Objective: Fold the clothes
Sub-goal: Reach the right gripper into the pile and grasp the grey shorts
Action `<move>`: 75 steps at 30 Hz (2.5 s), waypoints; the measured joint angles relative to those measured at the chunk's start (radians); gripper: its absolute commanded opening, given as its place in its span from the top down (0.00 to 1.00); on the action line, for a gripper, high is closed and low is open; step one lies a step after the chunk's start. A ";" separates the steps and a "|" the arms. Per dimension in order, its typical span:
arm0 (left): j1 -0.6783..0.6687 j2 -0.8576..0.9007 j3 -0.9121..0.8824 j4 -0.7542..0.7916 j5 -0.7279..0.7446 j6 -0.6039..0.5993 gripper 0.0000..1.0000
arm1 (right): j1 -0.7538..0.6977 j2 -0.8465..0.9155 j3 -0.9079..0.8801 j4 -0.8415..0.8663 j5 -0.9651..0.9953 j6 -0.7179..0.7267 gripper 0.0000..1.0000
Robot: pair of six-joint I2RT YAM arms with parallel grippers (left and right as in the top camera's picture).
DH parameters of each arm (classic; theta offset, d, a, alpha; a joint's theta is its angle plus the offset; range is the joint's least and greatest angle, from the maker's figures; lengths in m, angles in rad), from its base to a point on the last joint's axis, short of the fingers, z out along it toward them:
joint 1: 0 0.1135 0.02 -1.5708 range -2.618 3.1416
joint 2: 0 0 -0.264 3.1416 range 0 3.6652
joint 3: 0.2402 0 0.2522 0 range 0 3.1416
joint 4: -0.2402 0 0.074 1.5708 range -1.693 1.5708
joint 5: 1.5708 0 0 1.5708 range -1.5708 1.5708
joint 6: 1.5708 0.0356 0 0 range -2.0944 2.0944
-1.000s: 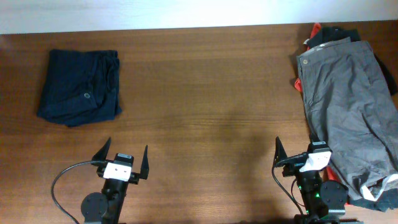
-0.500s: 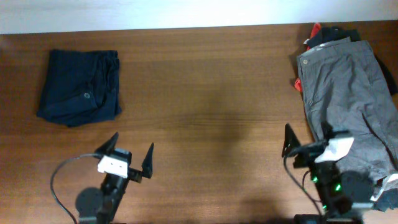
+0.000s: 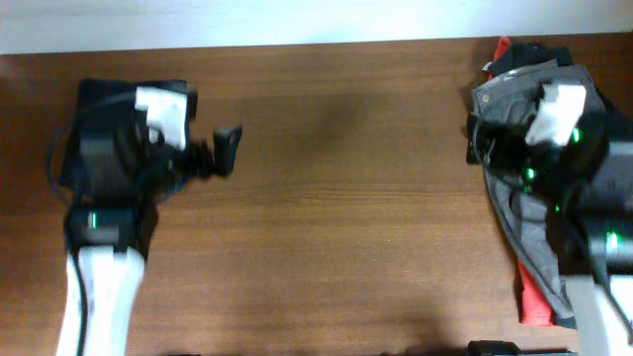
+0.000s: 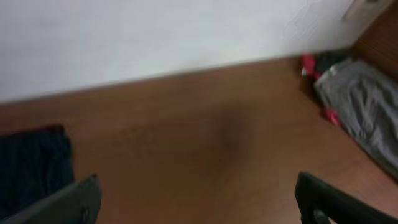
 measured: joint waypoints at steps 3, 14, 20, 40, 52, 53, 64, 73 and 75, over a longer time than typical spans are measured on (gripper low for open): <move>-0.008 0.169 0.167 -0.115 0.010 0.021 0.01 | 0.000 0.105 0.070 -0.058 0.008 -0.030 0.02; -0.071 0.539 0.333 -0.148 0.090 0.043 0.01 | -0.087 0.416 0.097 -0.028 -0.007 -0.102 0.02; -0.104 0.611 0.335 -0.148 0.111 0.043 0.01 | -0.224 0.512 0.097 0.065 -0.160 -0.052 0.01; -0.322 0.636 0.339 -0.151 -0.040 0.043 0.01 | -0.481 0.733 0.105 0.452 0.008 0.061 0.01; -0.323 0.636 0.339 -0.170 -0.072 0.043 0.01 | -0.481 1.032 0.106 0.656 0.035 0.051 0.31; -0.323 0.636 0.339 -0.170 -0.075 0.043 0.01 | -0.481 1.043 0.106 0.665 0.035 0.051 0.51; -0.323 0.636 0.339 -0.166 -0.111 0.043 0.02 | -0.479 1.034 0.145 0.619 0.029 0.050 0.96; -0.322 0.636 0.359 -0.154 -0.115 0.042 0.02 | -0.478 0.788 0.175 0.517 0.028 0.050 0.96; -0.320 0.636 0.395 -0.174 -0.115 0.043 0.02 | -0.476 0.722 0.182 0.508 0.016 0.050 0.96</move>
